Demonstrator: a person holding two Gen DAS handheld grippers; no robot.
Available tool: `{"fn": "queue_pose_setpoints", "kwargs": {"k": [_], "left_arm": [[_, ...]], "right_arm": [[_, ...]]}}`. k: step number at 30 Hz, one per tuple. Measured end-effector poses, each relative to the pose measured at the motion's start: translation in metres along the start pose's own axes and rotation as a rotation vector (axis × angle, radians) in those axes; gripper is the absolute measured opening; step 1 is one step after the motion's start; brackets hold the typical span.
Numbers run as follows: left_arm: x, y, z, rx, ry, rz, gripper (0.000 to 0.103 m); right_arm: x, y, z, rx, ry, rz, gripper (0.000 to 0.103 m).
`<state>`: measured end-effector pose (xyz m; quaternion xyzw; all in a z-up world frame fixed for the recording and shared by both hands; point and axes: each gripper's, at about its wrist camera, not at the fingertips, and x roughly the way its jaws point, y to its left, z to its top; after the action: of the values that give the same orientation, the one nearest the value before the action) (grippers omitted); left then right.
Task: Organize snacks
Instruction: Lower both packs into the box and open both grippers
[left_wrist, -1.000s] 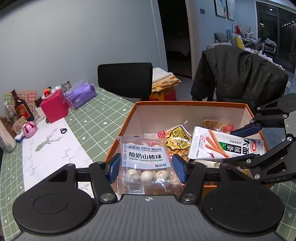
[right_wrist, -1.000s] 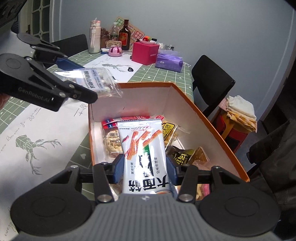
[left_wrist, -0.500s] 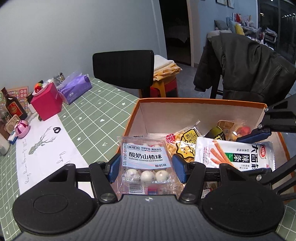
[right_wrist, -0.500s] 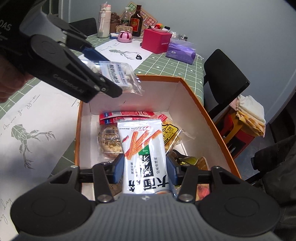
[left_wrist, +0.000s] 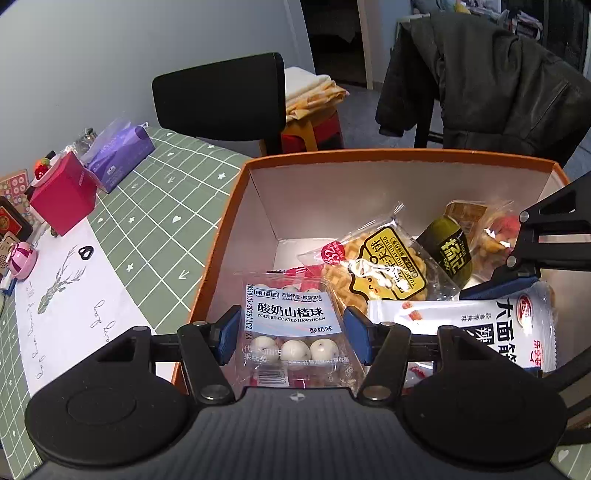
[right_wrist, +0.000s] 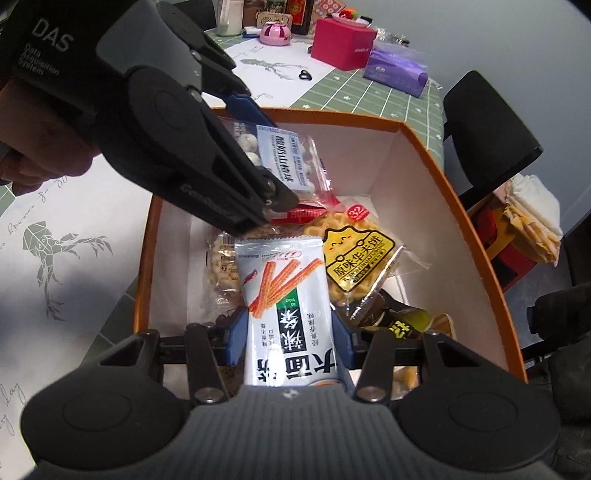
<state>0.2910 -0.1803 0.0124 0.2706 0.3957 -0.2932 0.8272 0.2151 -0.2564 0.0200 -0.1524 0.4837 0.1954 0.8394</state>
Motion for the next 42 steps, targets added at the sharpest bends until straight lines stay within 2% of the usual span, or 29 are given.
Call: {"fn": "queue_pose_setpoints", "kwargs": {"k": [10, 16, 31, 34, 42], "left_arm": [[0.023, 0.001, 0.008, 0.02, 0.063, -0.009, 0.068], [0.032, 0.005, 0.01, -0.012, 0.083, -0.026, 0.068], [0.041, -0.003, 0.016, 0.002, 0.103, 0.003, 0.07], [0.04, -0.004, 0.016, 0.003, 0.103, 0.009, 0.075], [0.016, 0.008, 0.02, -0.073, 0.057, -0.021, 0.075]], "right_arm": [[0.022, 0.001, 0.019, -0.038, 0.044, 0.038, 0.047], [0.033, -0.004, 0.023, -0.018, 0.049, 0.061, 0.048], [0.048, -0.007, 0.026, 0.042, 0.053, 0.099, 0.052], [0.048, -0.005, 0.025, 0.041, 0.06, 0.096, 0.054], [0.037, -0.004, 0.023, 0.047, 0.059, 0.056, 0.054]]}}
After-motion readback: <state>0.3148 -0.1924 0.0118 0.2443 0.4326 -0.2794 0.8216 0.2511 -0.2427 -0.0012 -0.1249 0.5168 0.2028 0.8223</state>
